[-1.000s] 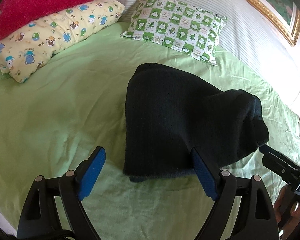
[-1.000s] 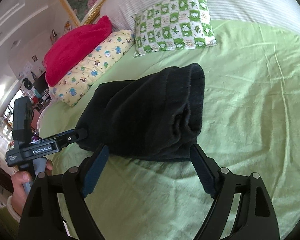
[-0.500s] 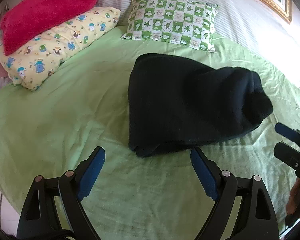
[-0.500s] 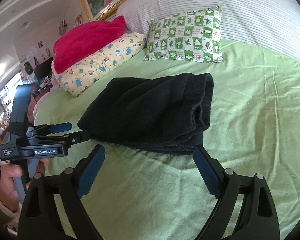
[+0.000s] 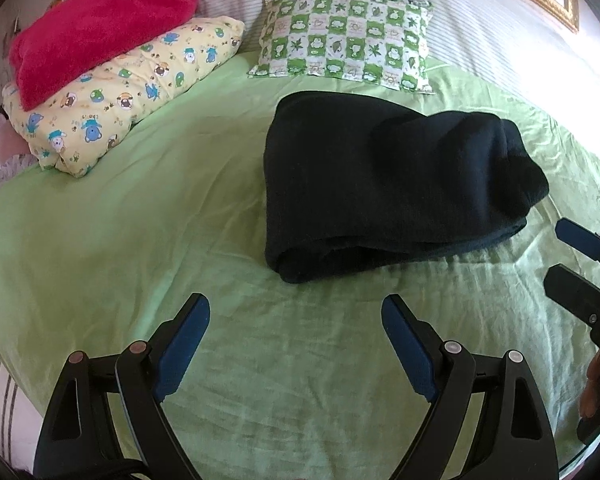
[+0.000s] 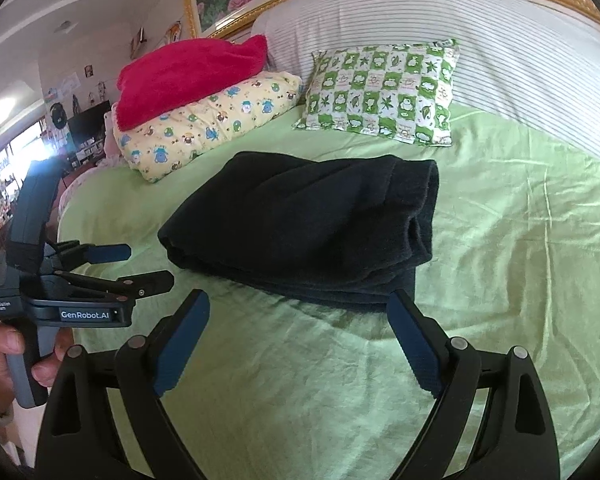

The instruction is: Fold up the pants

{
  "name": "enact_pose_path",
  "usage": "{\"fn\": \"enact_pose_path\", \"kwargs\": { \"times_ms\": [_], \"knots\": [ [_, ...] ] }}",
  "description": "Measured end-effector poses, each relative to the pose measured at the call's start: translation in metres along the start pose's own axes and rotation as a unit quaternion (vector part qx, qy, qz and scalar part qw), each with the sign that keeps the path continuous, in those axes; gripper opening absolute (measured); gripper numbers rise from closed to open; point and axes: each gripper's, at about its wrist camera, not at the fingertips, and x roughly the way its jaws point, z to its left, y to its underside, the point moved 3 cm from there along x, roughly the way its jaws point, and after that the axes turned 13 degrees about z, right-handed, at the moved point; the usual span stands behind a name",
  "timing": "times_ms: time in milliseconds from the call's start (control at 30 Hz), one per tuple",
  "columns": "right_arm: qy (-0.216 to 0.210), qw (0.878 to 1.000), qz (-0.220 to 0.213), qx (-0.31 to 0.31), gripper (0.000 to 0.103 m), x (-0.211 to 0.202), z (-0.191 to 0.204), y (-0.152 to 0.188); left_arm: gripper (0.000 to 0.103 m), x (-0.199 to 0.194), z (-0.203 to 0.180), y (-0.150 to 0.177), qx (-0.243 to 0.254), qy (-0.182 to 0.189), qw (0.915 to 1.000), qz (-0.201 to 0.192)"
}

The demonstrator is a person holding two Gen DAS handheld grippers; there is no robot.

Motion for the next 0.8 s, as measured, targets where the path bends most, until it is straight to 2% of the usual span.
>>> {"fn": "enact_pose_path", "kwargs": {
  "times_ms": [333,800],
  "knots": [
    [0.005,1.0,0.019,-0.023,0.091,0.016,0.01,0.005,0.089,0.008,-0.005,0.003,0.005,0.003,1.0,0.001],
    [0.006,0.999,0.044,-0.009,0.091,0.033,0.001,0.005,0.089,0.024,-0.005,-0.002,0.006,0.005,0.9998,0.016]
  ]
}}
